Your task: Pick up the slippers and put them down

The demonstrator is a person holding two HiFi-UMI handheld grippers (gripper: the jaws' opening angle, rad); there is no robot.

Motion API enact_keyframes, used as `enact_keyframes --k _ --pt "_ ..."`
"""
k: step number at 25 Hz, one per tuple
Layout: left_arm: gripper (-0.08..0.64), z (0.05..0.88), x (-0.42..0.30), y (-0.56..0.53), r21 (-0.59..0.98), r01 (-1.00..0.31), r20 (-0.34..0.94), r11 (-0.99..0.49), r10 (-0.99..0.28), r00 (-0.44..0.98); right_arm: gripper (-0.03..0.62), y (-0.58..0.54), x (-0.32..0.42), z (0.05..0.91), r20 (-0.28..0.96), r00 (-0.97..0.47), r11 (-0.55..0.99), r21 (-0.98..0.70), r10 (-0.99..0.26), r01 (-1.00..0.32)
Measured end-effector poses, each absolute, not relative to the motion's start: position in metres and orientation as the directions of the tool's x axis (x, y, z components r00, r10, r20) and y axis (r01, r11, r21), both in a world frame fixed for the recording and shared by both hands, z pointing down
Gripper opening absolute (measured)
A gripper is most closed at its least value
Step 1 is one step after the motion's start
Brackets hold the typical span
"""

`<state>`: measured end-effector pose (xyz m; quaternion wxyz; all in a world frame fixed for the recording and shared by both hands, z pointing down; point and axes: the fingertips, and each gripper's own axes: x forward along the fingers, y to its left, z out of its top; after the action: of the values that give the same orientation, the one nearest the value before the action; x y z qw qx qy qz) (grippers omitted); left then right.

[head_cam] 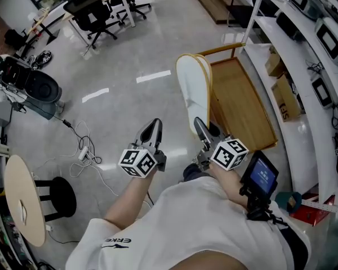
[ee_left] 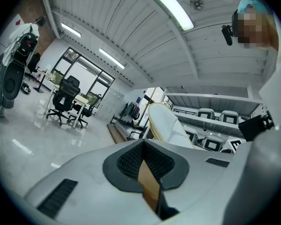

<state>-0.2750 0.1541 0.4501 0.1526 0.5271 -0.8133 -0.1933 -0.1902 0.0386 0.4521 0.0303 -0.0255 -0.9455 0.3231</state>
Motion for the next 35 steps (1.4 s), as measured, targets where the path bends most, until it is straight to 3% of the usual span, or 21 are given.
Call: enact_keyframes --k 8,16,35 --pt "0.003 0.450 -0.326 0.087 0.468 -0.823 0.042 0.323 -0.938 -0.345 0.071 -0.013 -0.236 0.455 0.028 -0.999 0.782 -0.624 0.021 -0.001" --pt "0.003 0.446 -0.329 0.005 0.460 -0.861 0.036 0.218 -0.973 -0.227 0.071 -0.065 -0.235 0.455 0.014 -0.998 0.772 -0.633 -0.064 -0.059" --pt "0.003 0.447 -0.315 -0.155 0.469 -0.865 0.042 -0.181 -0.973 0.226 0.071 -0.171 -0.202 0.461 0.042 -0.873 0.641 -0.661 -0.486 -0.389"
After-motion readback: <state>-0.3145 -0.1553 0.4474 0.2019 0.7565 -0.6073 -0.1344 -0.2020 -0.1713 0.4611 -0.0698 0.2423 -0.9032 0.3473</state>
